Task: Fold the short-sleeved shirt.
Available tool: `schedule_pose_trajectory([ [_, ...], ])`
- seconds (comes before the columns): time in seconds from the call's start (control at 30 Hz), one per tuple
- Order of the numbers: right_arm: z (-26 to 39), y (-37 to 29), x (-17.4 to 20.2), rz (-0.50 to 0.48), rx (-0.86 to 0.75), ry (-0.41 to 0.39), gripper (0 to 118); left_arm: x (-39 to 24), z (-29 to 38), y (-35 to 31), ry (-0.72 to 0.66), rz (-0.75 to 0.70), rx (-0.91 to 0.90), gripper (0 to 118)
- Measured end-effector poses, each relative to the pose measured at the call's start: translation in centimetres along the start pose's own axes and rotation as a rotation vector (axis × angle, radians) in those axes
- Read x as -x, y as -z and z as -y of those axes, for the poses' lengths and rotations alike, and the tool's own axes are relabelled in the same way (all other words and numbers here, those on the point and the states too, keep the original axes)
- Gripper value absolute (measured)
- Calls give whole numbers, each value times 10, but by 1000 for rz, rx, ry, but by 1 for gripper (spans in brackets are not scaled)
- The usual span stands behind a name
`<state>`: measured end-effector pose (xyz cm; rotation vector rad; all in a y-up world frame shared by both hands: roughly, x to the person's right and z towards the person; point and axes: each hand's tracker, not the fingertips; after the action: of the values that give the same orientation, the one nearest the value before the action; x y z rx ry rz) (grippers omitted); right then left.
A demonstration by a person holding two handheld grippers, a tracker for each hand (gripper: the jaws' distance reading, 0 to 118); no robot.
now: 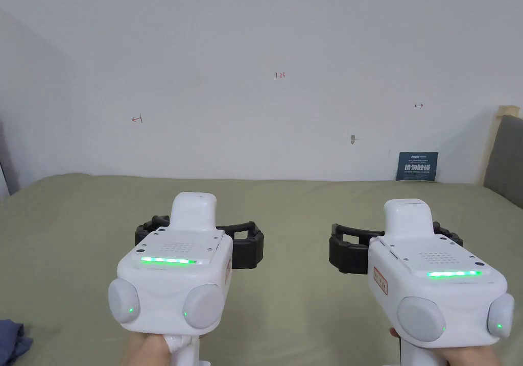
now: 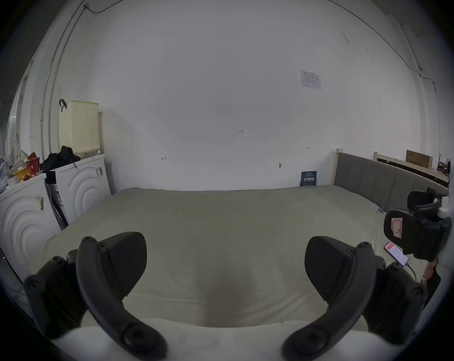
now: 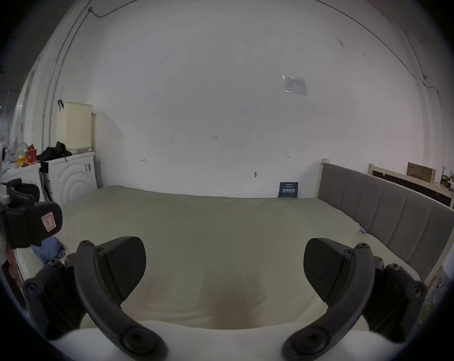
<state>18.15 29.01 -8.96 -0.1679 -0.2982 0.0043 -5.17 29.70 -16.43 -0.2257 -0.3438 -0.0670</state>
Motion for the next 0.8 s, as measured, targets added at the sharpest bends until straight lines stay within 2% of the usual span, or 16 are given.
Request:
schedule_pose_trajectory([
  [0.2, 1, -2, 0, 23, -44, -17, 118, 1, -1, -2, -7, 2, 3, 118],
  [0.33, -3, -1, -7, -53, 40, 39, 118, 1, 0, -2, 2, 0, 6, 118],
  [0.53, -1, -4, -5, -5, -10, 24, 118, 2, 0, -2, -14, 13, 17, 118],
  [0.63, -3, -5, -11, -50, -12, 67, 118, 1, 0, -3, -9, 10, 14, 118],
  [0.7, -2, -6, -10, -31, -24, 70, 118, 0, -1, -4, -9, 13, 14, 118],
  [0.8, -1, -8, -4, 78, -28, 36, 118, -1, -1, -4, -9, 17, 16, 118],
])
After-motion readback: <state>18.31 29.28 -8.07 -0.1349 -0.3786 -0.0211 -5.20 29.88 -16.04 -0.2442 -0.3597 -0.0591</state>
